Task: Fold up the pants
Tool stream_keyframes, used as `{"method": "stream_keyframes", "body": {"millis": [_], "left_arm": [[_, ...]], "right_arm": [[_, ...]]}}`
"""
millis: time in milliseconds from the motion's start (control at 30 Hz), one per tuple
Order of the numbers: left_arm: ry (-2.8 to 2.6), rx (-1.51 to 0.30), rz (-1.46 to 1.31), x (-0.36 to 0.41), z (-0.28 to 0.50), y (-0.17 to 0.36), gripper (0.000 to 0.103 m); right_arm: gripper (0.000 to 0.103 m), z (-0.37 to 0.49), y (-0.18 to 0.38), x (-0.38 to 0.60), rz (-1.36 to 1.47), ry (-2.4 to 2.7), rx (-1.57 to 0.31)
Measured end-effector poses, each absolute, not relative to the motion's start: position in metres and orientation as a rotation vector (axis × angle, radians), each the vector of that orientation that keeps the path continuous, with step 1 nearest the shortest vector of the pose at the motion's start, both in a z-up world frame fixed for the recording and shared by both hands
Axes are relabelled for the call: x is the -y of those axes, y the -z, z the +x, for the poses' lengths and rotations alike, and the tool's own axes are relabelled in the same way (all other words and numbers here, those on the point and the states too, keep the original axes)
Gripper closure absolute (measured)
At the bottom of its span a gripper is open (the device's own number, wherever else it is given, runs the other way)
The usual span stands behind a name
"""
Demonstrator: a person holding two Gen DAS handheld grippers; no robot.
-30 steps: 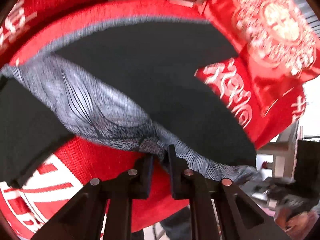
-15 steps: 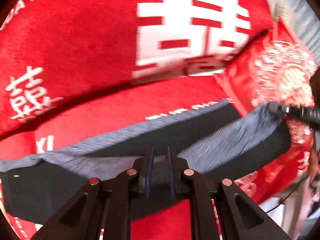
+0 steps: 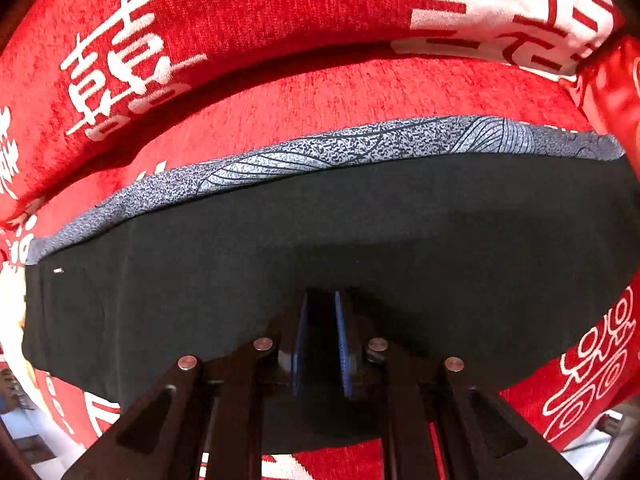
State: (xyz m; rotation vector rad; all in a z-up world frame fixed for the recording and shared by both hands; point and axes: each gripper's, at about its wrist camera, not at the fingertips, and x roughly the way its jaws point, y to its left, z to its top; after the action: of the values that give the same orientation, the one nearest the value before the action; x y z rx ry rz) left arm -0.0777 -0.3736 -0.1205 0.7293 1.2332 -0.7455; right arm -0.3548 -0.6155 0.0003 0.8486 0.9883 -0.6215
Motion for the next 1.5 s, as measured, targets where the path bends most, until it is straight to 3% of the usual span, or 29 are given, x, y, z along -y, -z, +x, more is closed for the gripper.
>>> {"method": "stream_keyframes", "body": {"millis": [100, 200, 233, 267, 400, 433, 500, 633, 667, 733, 833, 933, 1167, 1500], "left_arm": [[0.739, -1.245, 0.719, 0.375, -0.074, 0.122, 0.088], [0.742, -1.235, 0.727, 0.376, -0.077, 0.123, 0.087], [0.739, -1.232, 0.735, 0.377, -0.079, 0.122, 0.087], [0.729, -1.236, 0.734, 0.38, -0.081, 0.119, 0.087], [0.721, -1.197, 0.671, 0.379, -0.077, 0.099, 0.085], [0.718, -1.198, 0.666, 0.38, -0.075, 0.098, 0.058], [0.688, -1.212, 0.666, 0.381, -0.072, 0.101, 0.016], [0.701, -1.198, 0.661, 0.377, -0.073, 0.097, 0.016], [0.703, -1.198, 0.665, 0.375, -0.073, 0.096, 0.016], [0.7, -1.214, 0.679, 0.369, -0.075, 0.097, 0.016], [0.684, -1.245, 0.674, 0.357, -0.079, 0.096, 0.016], [0.675, -1.266, 0.651, 0.345, -0.079, 0.094, 0.016], [0.658, -1.268, 0.616, 0.301, -0.054, 0.091, 0.016], [0.568, -1.273, 0.601, 0.201, 0.063, 0.097, 0.016]], "right_arm": [[0.02, -0.382, 0.045, 0.597, 0.963, 0.731, -1.088], [0.043, -0.397, 0.076, 0.602, 1.071, 0.805, -1.059], [0.079, -0.398, 0.081, 0.607, 1.092, 0.82, -1.038], [0.09, -0.396, 0.082, 0.613, 1.107, 0.819, -1.013], [0.09, -0.377, 0.055, 0.623, 0.975, 0.763, -0.969], [0.09, -0.375, 0.054, 0.624, 0.964, 0.757, -0.988], [0.09, -0.374, 0.064, 0.626, 0.974, 0.769, -1.056], [0.08, -0.393, 0.079, 0.622, 1.079, 0.774, -1.072], [0.061, -0.396, 0.076, 0.619, 1.063, 0.79, -1.087], [0.04, -0.401, 0.069, 0.611, 1.05, 0.791, -1.09], [0.037, -0.407, 0.059, 0.59, 1.044, 0.745, -1.081], [0.023, -0.401, 0.054, 0.566, 1.054, 0.693, -1.109], [0.023, -0.347, 0.064, 0.512, 1.096, 0.511, -1.135], [0.023, -0.195, 0.099, 0.378, 1.341, 0.144, -0.991]]}}
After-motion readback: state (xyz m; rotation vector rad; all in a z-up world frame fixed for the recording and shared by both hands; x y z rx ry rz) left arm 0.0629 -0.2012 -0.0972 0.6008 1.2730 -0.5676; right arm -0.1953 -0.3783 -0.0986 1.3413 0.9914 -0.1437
